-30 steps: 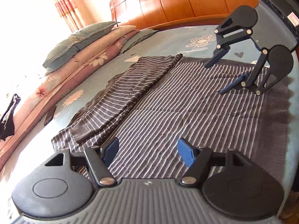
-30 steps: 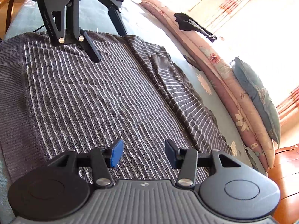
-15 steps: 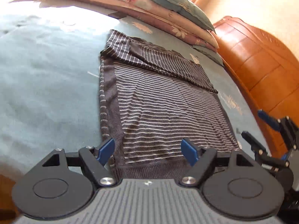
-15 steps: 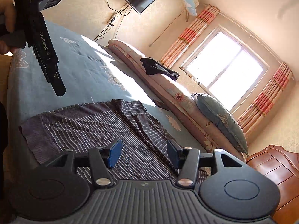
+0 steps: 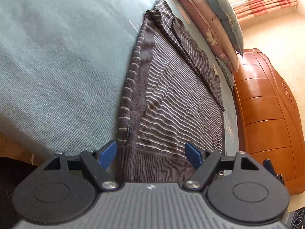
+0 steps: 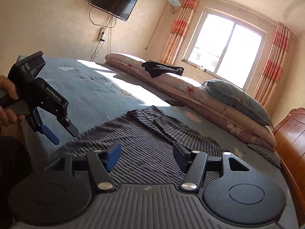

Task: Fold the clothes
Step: 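Roll the left gripper down to the hem edge and close on it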

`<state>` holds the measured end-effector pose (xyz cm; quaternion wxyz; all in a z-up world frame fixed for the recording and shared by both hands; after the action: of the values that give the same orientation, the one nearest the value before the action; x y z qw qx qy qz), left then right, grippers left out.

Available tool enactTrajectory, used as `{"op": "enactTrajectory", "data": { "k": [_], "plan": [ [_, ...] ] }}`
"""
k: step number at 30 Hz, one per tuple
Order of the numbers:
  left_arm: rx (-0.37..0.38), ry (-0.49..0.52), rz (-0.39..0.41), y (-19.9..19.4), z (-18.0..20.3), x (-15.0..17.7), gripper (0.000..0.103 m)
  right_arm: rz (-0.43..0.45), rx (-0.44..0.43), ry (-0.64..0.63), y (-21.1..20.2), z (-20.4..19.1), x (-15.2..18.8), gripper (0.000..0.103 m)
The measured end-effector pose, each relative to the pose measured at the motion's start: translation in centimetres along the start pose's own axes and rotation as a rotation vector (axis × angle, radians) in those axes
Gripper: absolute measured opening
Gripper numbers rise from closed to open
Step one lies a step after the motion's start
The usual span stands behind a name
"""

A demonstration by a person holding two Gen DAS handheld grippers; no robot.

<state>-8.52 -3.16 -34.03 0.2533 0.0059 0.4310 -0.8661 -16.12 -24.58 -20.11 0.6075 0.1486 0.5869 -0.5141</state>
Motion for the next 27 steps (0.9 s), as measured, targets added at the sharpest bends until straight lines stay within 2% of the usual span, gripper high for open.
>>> {"op": "enactTrajectory", "data": {
  "k": [4, 9, 12, 16, 19, 20, 22, 25, 26, 27],
  "plan": [
    [0.022, 0.014, -0.019, 0.4, -0.1, 0.8, 0.080, -0.023, -0.013, 0.061, 1.0, 0.7, 1.6, 0.065],
    [0.143, -0.004, -0.014, 0.5, 0.0, 1.8, 0.090, -0.052, -0.040, 0.106, 2.3, 1.2, 3.1, 0.065],
    [0.214, -0.034, -0.003, 0.5, -0.4, 1.7, 0.092, -0.042, -0.068, 0.115, 2.8, 0.8, 3.0, 0.065],
    [0.255, -0.102, -0.018, 0.8, -0.7, 1.2, 0.094, -0.038, -0.104, 0.103, 3.5, -0.3, 2.8, 0.065],
    [0.259, -0.054, -0.019, 0.8, -0.1, 1.8, 0.094, -0.045, -0.125, 0.072, 4.3, -1.5, 2.7, 0.065],
    [0.281, -0.045, -0.036, 0.9, 0.1, 2.2, 0.094, -0.047, -0.128, 0.060, 4.5, -2.0, 2.7, 0.065],
    [0.327, -0.071, -0.068, 1.1, 0.0, 2.9, 0.094, -0.051, -0.144, 0.044, 4.5, -2.7, 2.8, 0.067],
    [0.369, -0.123, -0.058, 1.0, -0.7, 3.0, 0.093, -0.068, -0.177, 0.021, 4.7, -3.7, 3.4, 0.067],
    [0.377, -0.135, -0.052, 0.9, -0.7, 3.0, 0.092, -0.078, -0.189, 0.010, 4.8, -4.1, 3.6, 0.067],
    [0.388, -0.133, -0.044, 0.8, -0.5, 3.0, 0.086, -0.088, -0.199, -0.002, 5.0, -4.4, 3.9, 0.067]
  ]
}}
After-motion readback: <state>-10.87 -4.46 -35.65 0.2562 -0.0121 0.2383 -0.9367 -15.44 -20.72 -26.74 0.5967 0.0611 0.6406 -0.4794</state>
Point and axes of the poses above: each gripper's, at about its wrist camera, not at the fingertips, and y roughly the way its jaws point, z to its right, x to its underside, the point moved 10 cm from there along y, roughly the way its jaws point, and after that the axes turned 9 degrees about -x, right-handed, at the moved point
